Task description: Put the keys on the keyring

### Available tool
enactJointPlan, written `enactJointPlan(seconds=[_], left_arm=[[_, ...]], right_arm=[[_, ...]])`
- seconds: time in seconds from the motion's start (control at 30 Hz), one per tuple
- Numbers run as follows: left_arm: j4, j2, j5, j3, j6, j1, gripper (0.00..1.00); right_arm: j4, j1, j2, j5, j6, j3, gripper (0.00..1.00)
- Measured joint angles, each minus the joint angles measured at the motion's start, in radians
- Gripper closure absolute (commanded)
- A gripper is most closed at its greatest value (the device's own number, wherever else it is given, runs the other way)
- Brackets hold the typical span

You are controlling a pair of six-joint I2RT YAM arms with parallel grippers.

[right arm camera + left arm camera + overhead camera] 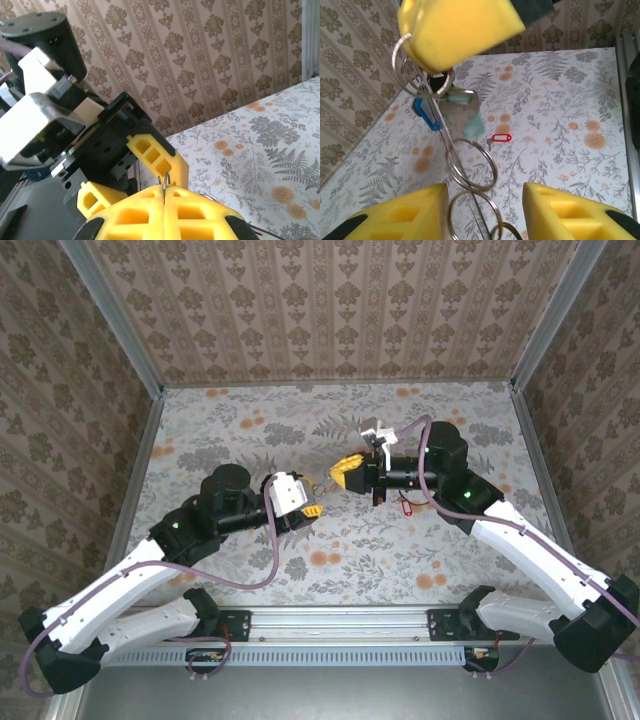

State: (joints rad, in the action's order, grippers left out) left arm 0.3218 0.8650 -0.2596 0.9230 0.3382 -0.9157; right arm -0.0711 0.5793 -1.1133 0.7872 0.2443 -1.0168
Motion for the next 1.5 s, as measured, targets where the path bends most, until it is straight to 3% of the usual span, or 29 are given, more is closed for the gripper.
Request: enactJointPlan(seconds=[0.13,0.33,0.83,1.13,1.5], left_arm=[[0.0,0.016,0.014,0.0,0.0,0.0,0.65],[0.0,0.03,0.058,-0.003,-0.01,0.01,1.0],[0.019,-0.018,0.099,-0.023,-0.003,0.002,1.0],[0.049,-0.025,0.201,-0.023,0.026,-0.035,1.0],[0.064,-0.004,0.229,-0.024,0.033,-0.04,1.0]], right_arm=[[-0.001,-0.018,-0.01,-0.001,0.045,-0.025,1.0],[-0.002,-0.032,-0.018,0.014,0.089,-0.031,1.0],[0.099,-0.071,-0.069,0.149,0.095,-0.089,1.0],[0.267,-0.078,-0.103,0.129,0.035,-0.157,1.0],[0.439,-0.069,-0.121,0.032,-0.079,-0.222,1.0]])
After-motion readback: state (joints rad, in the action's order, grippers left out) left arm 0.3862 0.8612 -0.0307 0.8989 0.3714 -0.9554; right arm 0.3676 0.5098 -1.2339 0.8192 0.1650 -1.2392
